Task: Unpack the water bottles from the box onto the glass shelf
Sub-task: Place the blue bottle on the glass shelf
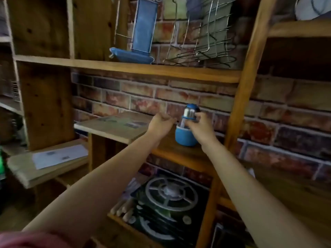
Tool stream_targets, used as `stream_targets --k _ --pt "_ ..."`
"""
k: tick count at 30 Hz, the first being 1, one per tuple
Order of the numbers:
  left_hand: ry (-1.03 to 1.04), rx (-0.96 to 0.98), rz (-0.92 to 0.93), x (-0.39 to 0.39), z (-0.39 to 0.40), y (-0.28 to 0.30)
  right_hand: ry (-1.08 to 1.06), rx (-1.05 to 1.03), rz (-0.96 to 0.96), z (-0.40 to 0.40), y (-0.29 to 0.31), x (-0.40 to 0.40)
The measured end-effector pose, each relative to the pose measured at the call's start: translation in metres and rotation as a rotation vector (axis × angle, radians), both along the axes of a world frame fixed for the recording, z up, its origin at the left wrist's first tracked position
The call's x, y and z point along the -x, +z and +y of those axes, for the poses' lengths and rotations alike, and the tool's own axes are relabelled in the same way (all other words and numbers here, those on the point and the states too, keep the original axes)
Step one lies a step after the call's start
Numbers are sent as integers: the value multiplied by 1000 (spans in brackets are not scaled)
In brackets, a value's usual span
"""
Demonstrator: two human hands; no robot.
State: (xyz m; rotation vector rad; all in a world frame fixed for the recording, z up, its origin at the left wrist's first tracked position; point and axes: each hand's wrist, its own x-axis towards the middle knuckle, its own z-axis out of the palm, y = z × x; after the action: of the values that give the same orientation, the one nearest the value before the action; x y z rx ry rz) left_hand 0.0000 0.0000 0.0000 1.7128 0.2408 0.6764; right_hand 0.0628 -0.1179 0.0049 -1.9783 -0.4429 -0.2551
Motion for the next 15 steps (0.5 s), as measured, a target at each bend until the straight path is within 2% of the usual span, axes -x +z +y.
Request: stream_targets --k 5,10,15 --pt "-35 -16 60 -39 -16 0 -17 -103 -16 5 0 -16" --pt "-75 69 59 -67 -11 0 -85 -74 40 11 -4 -36" --pt "-308 187 240 -81 0 -10 -35 -92 216 21 -11 -51"
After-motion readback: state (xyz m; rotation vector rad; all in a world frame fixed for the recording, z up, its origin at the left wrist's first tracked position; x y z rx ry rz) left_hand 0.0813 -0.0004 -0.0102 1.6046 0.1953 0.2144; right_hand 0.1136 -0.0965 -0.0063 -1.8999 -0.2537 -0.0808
